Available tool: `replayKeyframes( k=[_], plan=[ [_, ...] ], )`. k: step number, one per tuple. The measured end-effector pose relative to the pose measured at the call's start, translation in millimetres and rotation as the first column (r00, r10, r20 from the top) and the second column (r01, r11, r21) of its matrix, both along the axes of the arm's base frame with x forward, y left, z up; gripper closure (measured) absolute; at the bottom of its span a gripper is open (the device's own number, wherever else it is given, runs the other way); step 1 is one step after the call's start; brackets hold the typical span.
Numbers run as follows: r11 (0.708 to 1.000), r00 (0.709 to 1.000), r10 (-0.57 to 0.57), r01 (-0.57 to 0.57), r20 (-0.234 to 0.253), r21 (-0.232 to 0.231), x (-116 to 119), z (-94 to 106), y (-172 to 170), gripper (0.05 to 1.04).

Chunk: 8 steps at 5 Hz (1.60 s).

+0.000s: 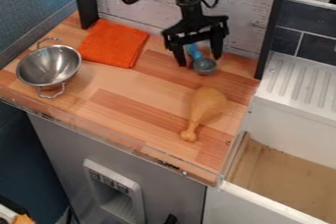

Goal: Move the plastic ice cream scoop to the lower center of the countertop

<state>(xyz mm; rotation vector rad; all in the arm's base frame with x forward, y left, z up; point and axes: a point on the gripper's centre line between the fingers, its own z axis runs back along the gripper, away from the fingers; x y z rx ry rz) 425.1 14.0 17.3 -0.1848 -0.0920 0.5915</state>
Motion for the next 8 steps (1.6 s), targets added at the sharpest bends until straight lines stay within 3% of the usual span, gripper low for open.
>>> replayKeyframes(
  k=[1,2,3,5,6,7,8],
  plan=[
    [1.0,1.0,0.013,-0.013,0.005,0.02,3.9,-3.8,2.4,0.122],
    [0.998,1.0,0.014,-0.015,0.023,0.053,6.8,-5.5,1.3,0.403],
    [0.998,1.0,0.019,-0.02,0.022,0.054,4.0,-8.4,0.9,0.699],
    [0.997,1.0,-0.004,0.005,-0.001,0.078,-4.9,-6.4,4.4,0.746],
    [0.995,0.997,-0.077,0.077,0.01,0.058,-11.0,6.9,9.2,0.746],
    [0.992,0.994,-0.104,0.102,0.027,0.07,-22.8,28.1,28.3,0.746],
    [0.989,0.992,-0.126,0.124,0.018,0.078,-44.7,34.3,47.5,0.746]
  ],
)
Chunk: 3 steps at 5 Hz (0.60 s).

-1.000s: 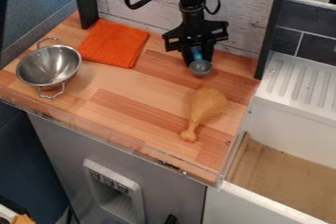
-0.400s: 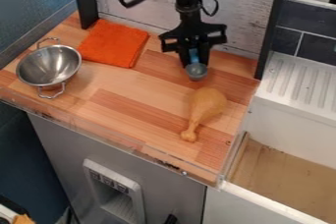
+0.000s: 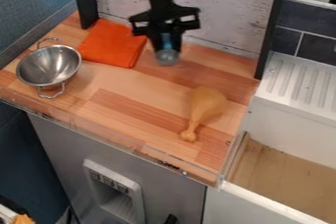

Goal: Move the plastic ice cream scoop to the lower center of the countertop

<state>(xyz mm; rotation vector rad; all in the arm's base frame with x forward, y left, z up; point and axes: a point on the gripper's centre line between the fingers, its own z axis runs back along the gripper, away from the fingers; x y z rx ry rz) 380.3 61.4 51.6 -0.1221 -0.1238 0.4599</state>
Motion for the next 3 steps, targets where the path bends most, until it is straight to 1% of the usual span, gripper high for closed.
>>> replayKeyframes(
  k=[1,2,3],
  plan=[
    [1.0,1.0,-0.001,0.002,-0.017,0.015,-28.5,-0.9,35.0,0.746],
    [1.0,0.999,-0.022,0.023,-0.026,0.019,-49.3,-0.5,45.7,0.747],
    [0.998,0.998,-0.056,0.057,-0.013,0.02,-67.5,-1.8,54.8,0.746]
  ],
)
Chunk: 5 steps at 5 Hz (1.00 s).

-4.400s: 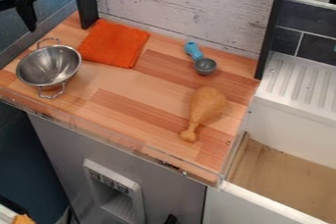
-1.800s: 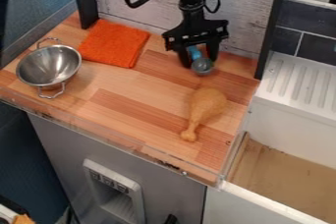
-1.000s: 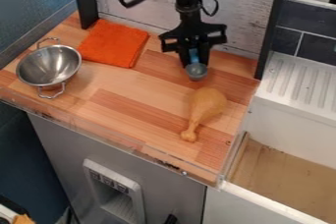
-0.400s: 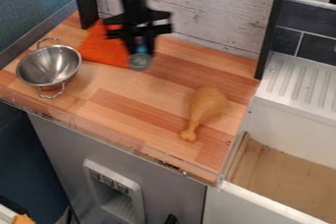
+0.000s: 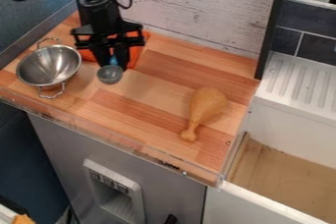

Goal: Move the plastic ice cream scoop to the lower center of the countertop

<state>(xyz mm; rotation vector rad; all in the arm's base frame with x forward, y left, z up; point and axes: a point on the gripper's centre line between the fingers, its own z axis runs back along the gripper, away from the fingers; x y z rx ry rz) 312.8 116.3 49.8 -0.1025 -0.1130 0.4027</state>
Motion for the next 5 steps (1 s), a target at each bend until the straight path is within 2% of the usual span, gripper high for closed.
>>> replayKeyframes(
  k=[1,4,5],
  plan=[
    [0.999,0.999,-0.031,0.031,-0.009,0.016,-9.9,-10.1,3.0,0.747],
    [0.992,0.997,-0.069,0.072,-0.032,0.105,-16.6,-26.8,11.3,0.747],
    [0.992,0.996,-0.067,0.073,-0.054,0.107,-18.4,-34.2,12.0,0.746]
  ],
)
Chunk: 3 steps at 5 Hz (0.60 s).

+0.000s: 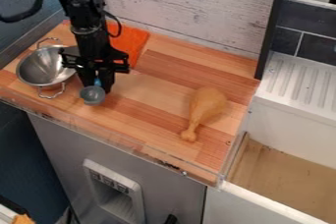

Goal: Move the plastic ice cream scoop to the lower center of the countertop

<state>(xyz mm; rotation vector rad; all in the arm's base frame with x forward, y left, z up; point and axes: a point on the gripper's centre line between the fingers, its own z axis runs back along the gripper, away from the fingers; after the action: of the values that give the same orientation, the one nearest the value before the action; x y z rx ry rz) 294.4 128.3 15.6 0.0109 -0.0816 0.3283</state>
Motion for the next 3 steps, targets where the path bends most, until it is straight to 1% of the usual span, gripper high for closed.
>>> replayKeyframes(
  k=[1,2,3],
  plan=[
    [1.0,1.0,0.022,-0.022,-0.013,0.007,-1.2,-3.6,1.7,0.699],
    [0.999,0.999,0.036,-0.036,-0.003,-0.021,0.7,-1.5,1.2,0.395],
    [0.999,1.0,0.025,-0.025,-0.007,-0.026,-0.3,-1.2,3.2,0.118]
  ],
)
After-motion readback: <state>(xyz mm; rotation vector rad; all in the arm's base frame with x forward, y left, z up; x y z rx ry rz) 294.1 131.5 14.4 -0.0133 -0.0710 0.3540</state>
